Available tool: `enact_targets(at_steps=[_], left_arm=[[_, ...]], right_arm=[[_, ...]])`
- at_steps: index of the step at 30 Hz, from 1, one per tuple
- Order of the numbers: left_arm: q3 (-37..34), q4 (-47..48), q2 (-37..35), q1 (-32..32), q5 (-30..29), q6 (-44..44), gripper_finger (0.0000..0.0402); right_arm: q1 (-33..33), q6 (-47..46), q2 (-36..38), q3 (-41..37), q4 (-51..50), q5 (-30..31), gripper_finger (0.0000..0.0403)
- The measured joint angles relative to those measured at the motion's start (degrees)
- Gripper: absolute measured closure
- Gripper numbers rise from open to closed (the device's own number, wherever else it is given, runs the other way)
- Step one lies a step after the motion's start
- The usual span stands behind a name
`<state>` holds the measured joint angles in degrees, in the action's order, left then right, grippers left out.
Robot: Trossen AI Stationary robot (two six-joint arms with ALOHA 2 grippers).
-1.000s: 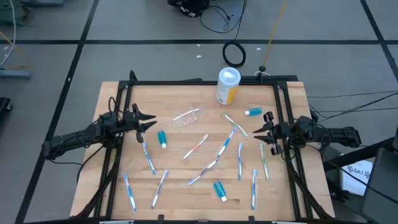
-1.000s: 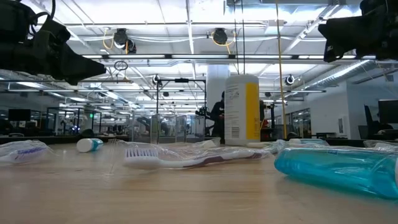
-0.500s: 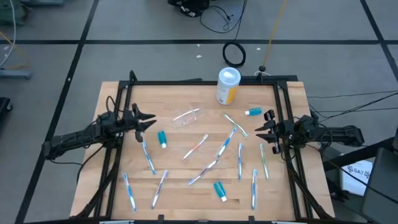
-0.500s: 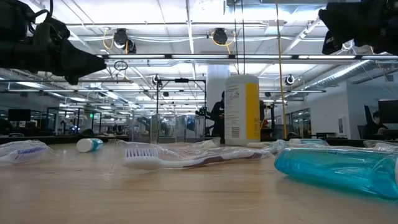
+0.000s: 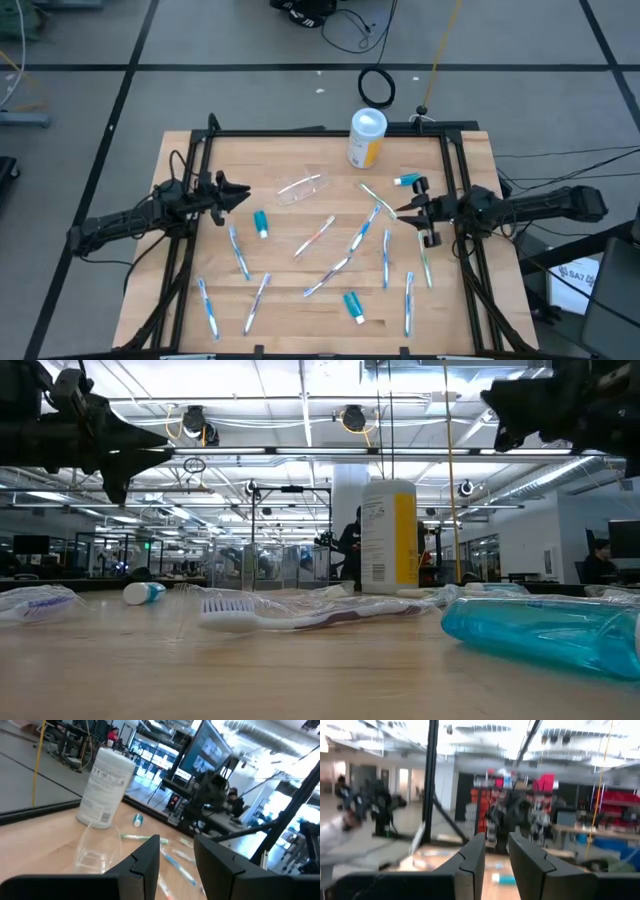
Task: Pick & Place toothbrushing station
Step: Put the blue toothbrush into the transparent organizer
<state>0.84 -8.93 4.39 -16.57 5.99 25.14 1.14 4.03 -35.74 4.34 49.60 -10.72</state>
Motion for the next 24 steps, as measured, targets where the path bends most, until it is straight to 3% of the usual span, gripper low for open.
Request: enact_targets(at_steps=[6, 12, 16, 20, 24], left_arm=[[1.9, -0.7, 4.1, 3.5, -3.6, 1.4, 0.0277], [9.7, 5.1, 12.2, 8.5, -8.5, -2.0, 0.0277], [17.7, 14.1, 19.4, 12.0, -15.6, -3.3, 0.0277], [26.7, 27.7, 27.1, 14.9, -22.5, 1.3, 0.0277], [33.5, 40.6, 35.2, 17.8, -22.8, 8.2, 0.0277]], right_arm=[[0.0, 4.5, -10.6, 4.0, 1.3, 0.1, 0.0326], [0.0, 6.7, -16.0, 4.5, 6.3, 0.1, 0.0326], [0.0, 7.2, -16.8, 4.5, 5.8, 0.1, 0.0326], [0.0, 7.6, -17.0, 4.5, 5.3, 0.1, 0.0326], [0.0, 7.6, -17.0, 4.5, 4.3, 0.1, 0.0326]])
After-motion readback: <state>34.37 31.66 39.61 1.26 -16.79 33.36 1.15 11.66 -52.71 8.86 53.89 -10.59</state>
